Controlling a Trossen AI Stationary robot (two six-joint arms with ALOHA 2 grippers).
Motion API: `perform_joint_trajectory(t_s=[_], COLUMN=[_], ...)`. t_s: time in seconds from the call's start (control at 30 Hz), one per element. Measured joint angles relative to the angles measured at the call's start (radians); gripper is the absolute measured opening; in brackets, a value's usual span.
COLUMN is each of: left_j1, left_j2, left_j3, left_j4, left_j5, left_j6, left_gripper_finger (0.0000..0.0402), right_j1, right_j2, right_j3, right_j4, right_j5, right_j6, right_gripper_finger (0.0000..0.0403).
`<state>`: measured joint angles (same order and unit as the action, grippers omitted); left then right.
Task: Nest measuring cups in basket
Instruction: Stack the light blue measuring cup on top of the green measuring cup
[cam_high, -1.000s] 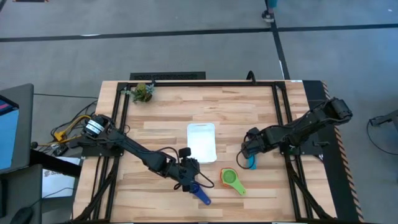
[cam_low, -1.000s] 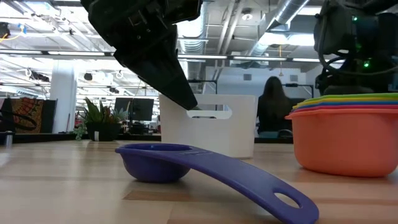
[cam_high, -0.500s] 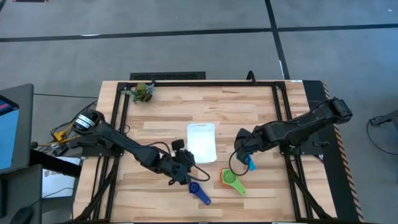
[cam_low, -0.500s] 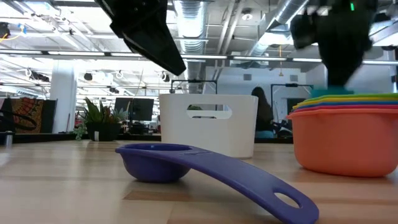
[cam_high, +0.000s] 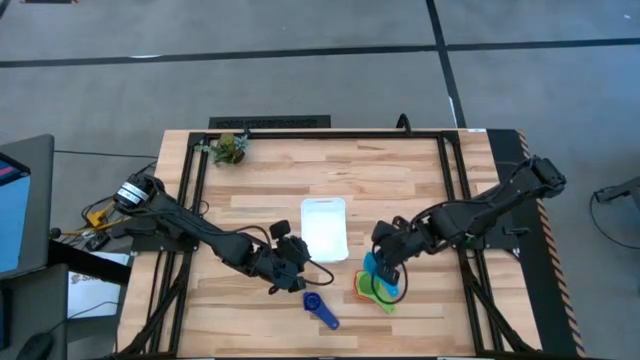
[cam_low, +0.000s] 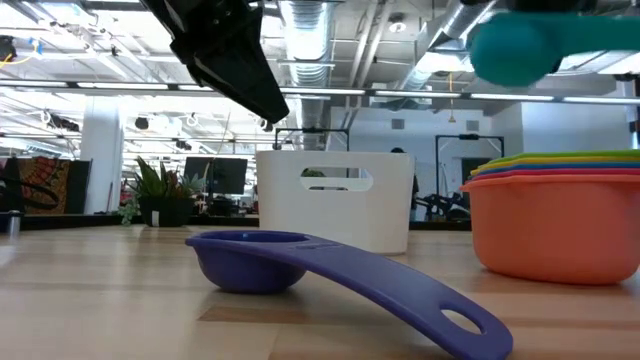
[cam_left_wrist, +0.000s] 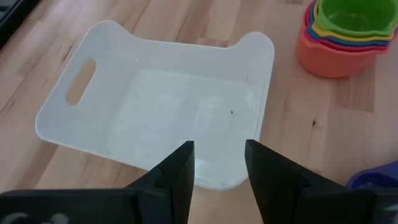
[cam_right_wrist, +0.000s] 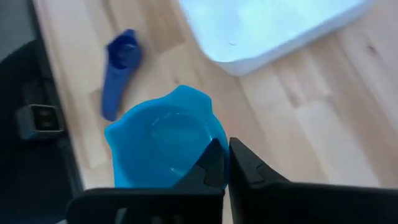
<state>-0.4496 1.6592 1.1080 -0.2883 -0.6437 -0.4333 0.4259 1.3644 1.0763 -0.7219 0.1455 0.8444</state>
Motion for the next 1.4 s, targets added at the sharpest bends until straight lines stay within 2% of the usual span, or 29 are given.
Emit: perform_joint_trajectory(t_s=[0.2, 0.53, 0.7, 0.97, 1.4], left_j1=[0.000, 0.000, 0.000, -0.001, -0.001], left_j2=[0.000, 0.000, 0.000, 0.000, 0.000], left_j3=[0.000, 0.000, 0.000, 0.000, 0.000], left_j4=[0.001, 0.008, 0.008, 0.006, -0.012], left_j5=[-0.001, 0.000, 0.000, 0.000, 0.001], left_j6=[-0.009, -0.009, -0.009, -0.009, -0.023], left_gripper_finger=[0.0132, 0.0132, 0.0132, 0.0132, 0.0132], right_j1=[0.040, 0.039, 0.040, 0.040, 0.053], right_j2=[0.089, 0.197, 0.215, 0.214, 0.245], right_j3=[0.001, 0.043, 0.058, 0.058, 0.058], right_j4=[0.053, 0.043, 0.039, 0.031, -0.002], right_j5=[-0.027, -0.071, -0.092, -0.094, -0.087], right_j6=[0.012, -0.010, -0.017, -0.015, -0.023], right_gripper_finger=[0.0020, 0.0025, 0.0021, 0.0058, 0.0076])
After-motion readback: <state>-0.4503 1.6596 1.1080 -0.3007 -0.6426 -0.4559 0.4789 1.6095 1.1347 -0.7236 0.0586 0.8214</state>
